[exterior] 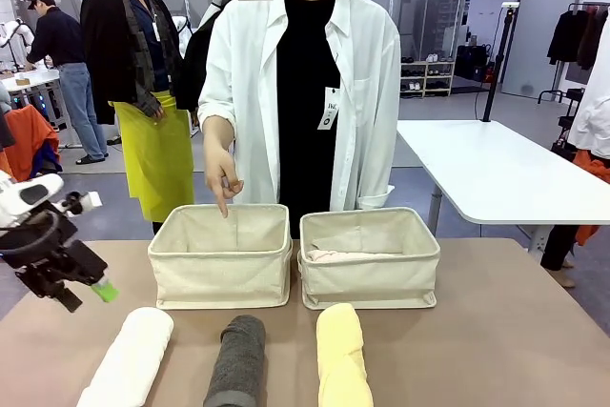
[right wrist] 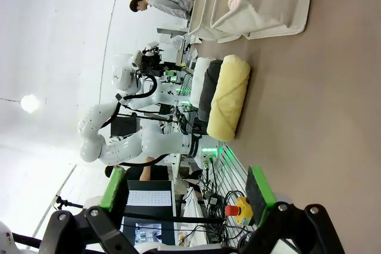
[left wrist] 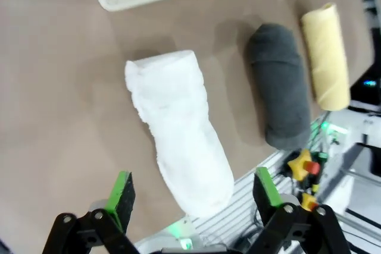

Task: Divide the towels into two baskets.
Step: Pick up one hotel-folded towel from the bottom of the table and place it in the Fabric basket indicated by the person.

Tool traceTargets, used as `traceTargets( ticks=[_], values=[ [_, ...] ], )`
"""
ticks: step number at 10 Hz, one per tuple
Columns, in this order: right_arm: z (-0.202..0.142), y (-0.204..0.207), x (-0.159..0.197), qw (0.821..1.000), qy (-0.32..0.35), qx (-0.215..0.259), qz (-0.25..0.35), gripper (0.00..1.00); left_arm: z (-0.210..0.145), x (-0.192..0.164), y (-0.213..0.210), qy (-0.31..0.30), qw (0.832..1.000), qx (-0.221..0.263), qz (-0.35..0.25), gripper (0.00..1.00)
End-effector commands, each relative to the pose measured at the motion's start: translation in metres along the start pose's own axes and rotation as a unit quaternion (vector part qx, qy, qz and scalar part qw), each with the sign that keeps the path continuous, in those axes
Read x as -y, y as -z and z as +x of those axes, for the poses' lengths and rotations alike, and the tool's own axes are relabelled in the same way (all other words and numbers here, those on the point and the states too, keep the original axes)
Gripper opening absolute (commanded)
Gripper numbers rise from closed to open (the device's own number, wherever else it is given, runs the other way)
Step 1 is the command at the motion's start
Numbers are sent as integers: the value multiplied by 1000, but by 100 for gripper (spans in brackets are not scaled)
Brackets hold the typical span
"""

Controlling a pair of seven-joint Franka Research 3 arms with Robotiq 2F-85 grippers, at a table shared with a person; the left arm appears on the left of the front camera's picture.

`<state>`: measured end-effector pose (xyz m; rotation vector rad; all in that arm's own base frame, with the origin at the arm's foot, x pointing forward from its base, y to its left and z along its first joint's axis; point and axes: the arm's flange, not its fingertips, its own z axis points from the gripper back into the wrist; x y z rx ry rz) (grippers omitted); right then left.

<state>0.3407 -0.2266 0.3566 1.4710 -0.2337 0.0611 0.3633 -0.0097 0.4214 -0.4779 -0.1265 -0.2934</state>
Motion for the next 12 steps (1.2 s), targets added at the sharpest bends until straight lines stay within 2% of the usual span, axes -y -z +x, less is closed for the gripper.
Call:
traceTargets(
  ticks=[1, 2, 3, 6, 9, 12],
  values=[
    [-3, 0, -2, 1000, -11, 3, 1, 100, 3, 10, 21, -7, 999, -27, 29, 100],
    [-3, 0, -2, 1000, -11, 3, 1, 100, 1, 14, 34, -9, 998, -38, 48, 100],
    [-3, 0, -2, 1000, -11, 3, 1, 100, 1, 14, 48, -31, 995, -28, 95, 100],
    [-3, 0, -2, 1000, -11, 3, 1, 100, -9, 23, 79, -34, 995, -24, 89, 100],
    [-3, 0, -2, 1000, -11, 3, 1, 100, -24, 22, 110, -36, 991, -54, 116, 100],
    [-3, 0, -2, 1000, -11, 3, 1, 100, -32, 23, 131, -37, 988, -50, 143, 100]
  ],
)
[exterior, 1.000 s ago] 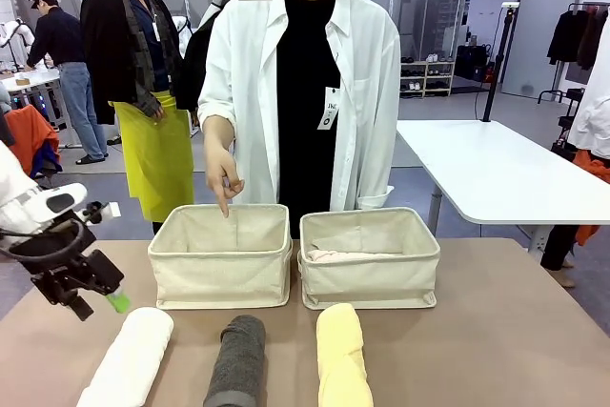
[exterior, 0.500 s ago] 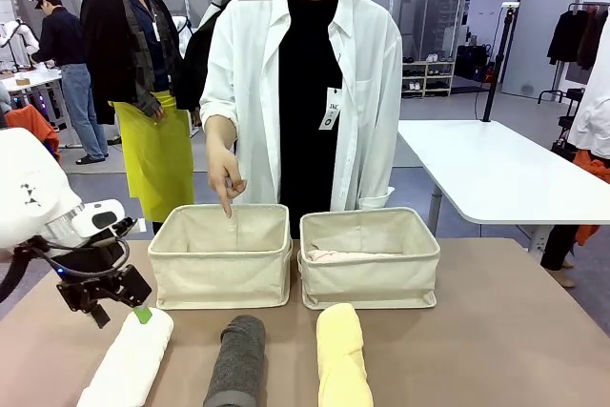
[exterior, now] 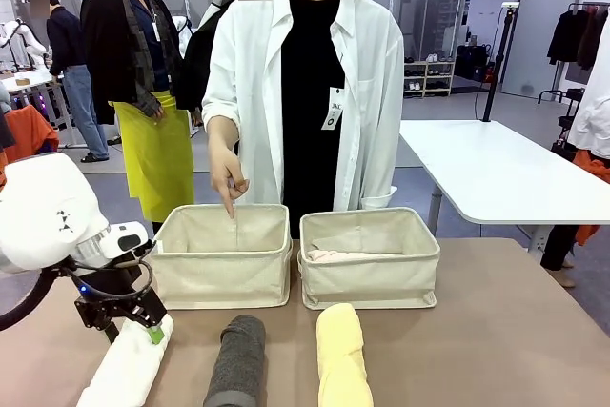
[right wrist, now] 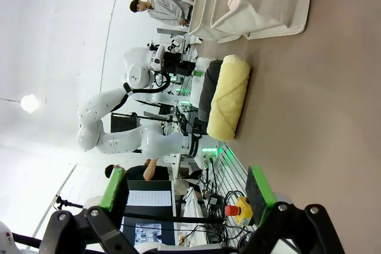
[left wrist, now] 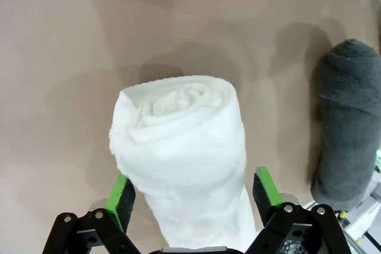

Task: Divide the towels into two baskets.
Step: Pick up one hotel-folded towel from the bottom of the table and place it in the Fabric basket indicated by the person.

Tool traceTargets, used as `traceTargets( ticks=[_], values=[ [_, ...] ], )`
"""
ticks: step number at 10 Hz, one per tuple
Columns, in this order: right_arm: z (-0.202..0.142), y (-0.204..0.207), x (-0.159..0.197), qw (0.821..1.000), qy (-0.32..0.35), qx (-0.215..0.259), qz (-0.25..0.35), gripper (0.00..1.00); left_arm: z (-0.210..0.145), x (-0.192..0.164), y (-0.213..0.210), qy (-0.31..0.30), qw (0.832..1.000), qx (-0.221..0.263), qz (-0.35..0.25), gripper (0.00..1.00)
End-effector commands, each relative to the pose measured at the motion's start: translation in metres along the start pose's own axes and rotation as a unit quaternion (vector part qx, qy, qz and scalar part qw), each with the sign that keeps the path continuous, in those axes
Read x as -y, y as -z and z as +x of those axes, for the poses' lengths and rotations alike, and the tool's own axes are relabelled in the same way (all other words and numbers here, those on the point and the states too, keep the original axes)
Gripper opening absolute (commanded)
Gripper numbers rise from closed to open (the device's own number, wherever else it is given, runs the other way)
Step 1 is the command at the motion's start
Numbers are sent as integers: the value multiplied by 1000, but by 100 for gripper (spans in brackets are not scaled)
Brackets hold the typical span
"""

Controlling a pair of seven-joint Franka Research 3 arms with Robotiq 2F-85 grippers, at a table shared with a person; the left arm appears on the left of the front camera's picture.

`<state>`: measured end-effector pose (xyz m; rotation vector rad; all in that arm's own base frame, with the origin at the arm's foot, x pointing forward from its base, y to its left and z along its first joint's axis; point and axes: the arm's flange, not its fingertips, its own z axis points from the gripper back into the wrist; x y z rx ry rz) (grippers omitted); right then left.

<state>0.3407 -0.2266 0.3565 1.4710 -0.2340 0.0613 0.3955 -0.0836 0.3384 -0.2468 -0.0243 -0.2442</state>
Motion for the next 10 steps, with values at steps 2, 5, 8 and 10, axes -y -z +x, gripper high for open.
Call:
traceTargets(
  ticks=[2, 5, 8, 10],
  values=[
    [-3, 0, -2, 1000, -10, 3, 1, 100, -68, 11, 36, -11, 999, 0, 39, 100],
    [-3, 0, -2, 1000, -10, 3, 1, 100, -72, 7, 38, -15, 999, -4, 50, 78],
    [-3, 0, -2, 1000, -10, 3, 1, 100, -72, 4, 36, -19, 998, -5, 53, 59],
    [-3, 0, -2, 1000, -10, 3, 1, 100, -68, 3, 19, -17, 999, 5, 45, 58]
  ],
)
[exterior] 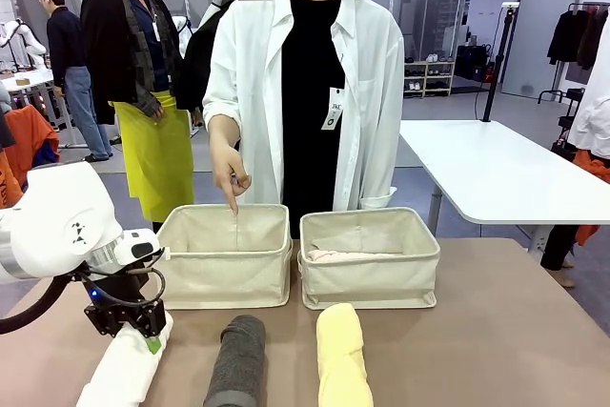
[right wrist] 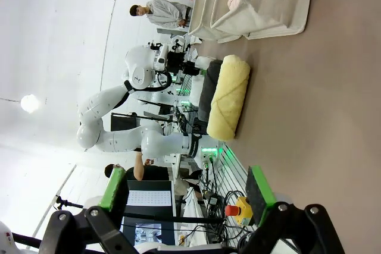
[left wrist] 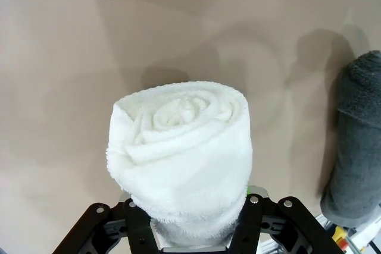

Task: Divide the towels into two baskets.
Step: Pick up one hotel-folded towel from the bottom of the table and place it in the Fabric basket indicated by the person.

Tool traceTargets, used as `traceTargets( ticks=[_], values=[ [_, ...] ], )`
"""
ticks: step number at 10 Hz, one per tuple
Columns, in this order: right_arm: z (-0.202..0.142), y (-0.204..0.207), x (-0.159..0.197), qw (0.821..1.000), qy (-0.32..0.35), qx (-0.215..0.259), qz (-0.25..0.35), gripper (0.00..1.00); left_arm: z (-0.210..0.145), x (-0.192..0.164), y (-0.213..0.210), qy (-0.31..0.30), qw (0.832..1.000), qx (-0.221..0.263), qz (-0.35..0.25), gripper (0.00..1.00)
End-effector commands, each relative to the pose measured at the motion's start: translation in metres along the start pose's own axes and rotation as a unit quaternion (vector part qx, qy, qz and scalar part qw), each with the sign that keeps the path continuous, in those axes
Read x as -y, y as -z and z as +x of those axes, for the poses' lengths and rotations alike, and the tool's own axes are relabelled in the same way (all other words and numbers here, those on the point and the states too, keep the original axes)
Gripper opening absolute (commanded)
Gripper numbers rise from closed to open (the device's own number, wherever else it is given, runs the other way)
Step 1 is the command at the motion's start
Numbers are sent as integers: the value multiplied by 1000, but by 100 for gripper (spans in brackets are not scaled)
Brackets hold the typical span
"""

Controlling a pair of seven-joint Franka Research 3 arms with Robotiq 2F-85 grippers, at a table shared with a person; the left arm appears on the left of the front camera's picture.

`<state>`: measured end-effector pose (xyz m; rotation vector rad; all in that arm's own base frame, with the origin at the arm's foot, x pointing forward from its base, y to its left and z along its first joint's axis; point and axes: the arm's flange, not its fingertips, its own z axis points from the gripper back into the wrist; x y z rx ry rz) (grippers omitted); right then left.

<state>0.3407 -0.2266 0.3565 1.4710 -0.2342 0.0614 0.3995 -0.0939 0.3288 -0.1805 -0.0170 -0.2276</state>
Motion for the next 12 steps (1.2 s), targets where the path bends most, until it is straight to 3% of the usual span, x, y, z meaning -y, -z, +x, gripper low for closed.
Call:
traceTargets(
  ticks=[1, 2, 4, 5, 6, 7, 8, 9, 11, 12],
  values=[
    [-3, 0, -2, 1000, -10, 3, 1, 100, -69, -4, -4, -7, 1000, 23, -3, 19],
    [-3, 0, -2, 1000, -10, 3, 1, 100, -67, -3, -20, 18, 999, 20, -18, 46],
    [-3, 0, -2, 1000, -10, 3, 1, 100, -60, 9, -78, 126, 990, 21, -54, 46],
    [-3, 0, -2, 1000, -10, 3, 1, 100, -62, 25, -100, 201, 975, -12, -89, 46],
    [-3, 0, -2, 1000, -10, 3, 1, 100, -62, 37, -109, 261, 961, -23, -84, 46],
    [-3, 0, -2, 1000, -10, 3, 1, 100, -56, 63, -125, 342, 936, -37, -74, 46],
    [-3, 0, -2, 1000, -10, 3, 1, 100, -52, 79, -134, 383, 921, -35, -68, 46],
    [-3, 0, -2, 1000, -10, 3, 1, 100, -50, 104, -148, 456, 887, -30, -68, 46],
    [-3, 0, -2, 1000, -10, 3, 1, 100, -65, 136, -151, 624, 779, 20, 66, 46],
    [-3, 0, -2, 1000, -10, 3, 1, 100, -77, 145, -151, 655, 749, 32, 96, 46]
  ],
)
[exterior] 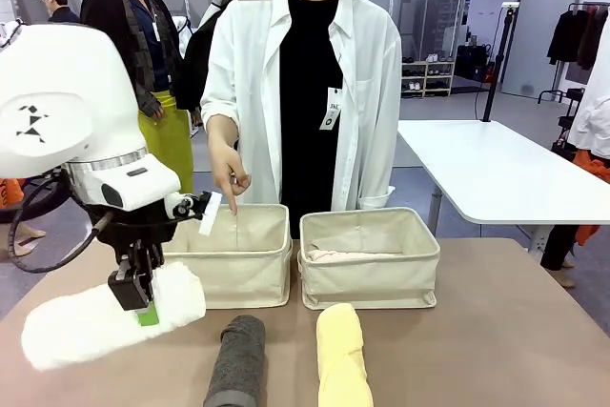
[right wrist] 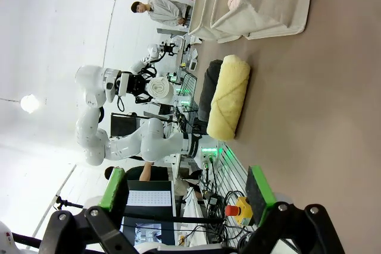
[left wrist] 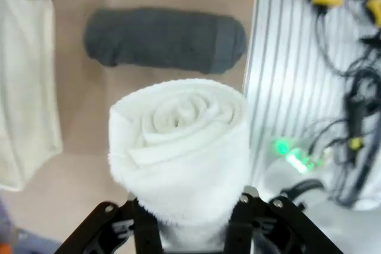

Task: Divide the towels into two baskets.
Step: Pick up one hotel-folded towel from the bottom of the table and place it in the Fabric basket indicated by the person.

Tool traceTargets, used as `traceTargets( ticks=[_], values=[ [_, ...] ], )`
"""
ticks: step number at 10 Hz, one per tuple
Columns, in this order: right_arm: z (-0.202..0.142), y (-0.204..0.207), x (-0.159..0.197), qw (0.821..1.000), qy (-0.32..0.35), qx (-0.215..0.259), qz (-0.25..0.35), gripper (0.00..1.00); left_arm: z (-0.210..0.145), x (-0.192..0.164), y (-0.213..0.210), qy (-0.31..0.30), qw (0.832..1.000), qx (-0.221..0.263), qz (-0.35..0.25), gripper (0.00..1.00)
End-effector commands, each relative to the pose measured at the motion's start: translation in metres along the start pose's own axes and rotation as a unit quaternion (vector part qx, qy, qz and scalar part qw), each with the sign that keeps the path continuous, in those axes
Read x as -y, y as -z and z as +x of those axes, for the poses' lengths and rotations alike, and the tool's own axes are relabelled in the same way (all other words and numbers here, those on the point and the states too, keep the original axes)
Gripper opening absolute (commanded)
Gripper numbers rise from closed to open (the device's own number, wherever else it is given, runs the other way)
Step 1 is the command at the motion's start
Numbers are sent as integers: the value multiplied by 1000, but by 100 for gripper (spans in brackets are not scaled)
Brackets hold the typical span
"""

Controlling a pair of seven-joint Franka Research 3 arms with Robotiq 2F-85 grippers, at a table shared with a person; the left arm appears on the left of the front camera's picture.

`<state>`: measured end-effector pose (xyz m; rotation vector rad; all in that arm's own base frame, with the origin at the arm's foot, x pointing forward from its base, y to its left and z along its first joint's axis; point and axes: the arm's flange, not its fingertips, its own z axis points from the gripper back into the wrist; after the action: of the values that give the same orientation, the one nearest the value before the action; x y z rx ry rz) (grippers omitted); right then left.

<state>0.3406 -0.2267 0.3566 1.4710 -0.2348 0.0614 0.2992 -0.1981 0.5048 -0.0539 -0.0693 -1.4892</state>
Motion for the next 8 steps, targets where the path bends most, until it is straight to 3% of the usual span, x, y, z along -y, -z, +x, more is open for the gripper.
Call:
traceTargets(
  ticks=[1, 2, 3, 5, 7, 8],
  values=[
    [-3, 0, -2, 1000, -10, 3, 1, 100, -9, 12, 5, 73, 994, 40, 69, 46],
    [-3, 0, -2, 1000, -10, 3, 1, 100, -15, 13, 3, 31, 995, 75, 62, 46],
    [-3, 0, -2, 1000, -10, 3, 1, 100, 7, 7, -4, 47, 998, -3, 35, 46],
    [-3, 0, -2, 1000, -10, 3, 1, 100, 7, 7, -4, 47, 998, -3, 35, 46],
    [-3, 0, -2, 1000, -10, 3, 1, 100, 15, -2, -10, 89, 991, 17, 98, 46],
    [-3, 0, -2, 1000, -10, 3, 1, 100, 27, -24, -24, 106, 986, -9, 128, 46]
  ],
)
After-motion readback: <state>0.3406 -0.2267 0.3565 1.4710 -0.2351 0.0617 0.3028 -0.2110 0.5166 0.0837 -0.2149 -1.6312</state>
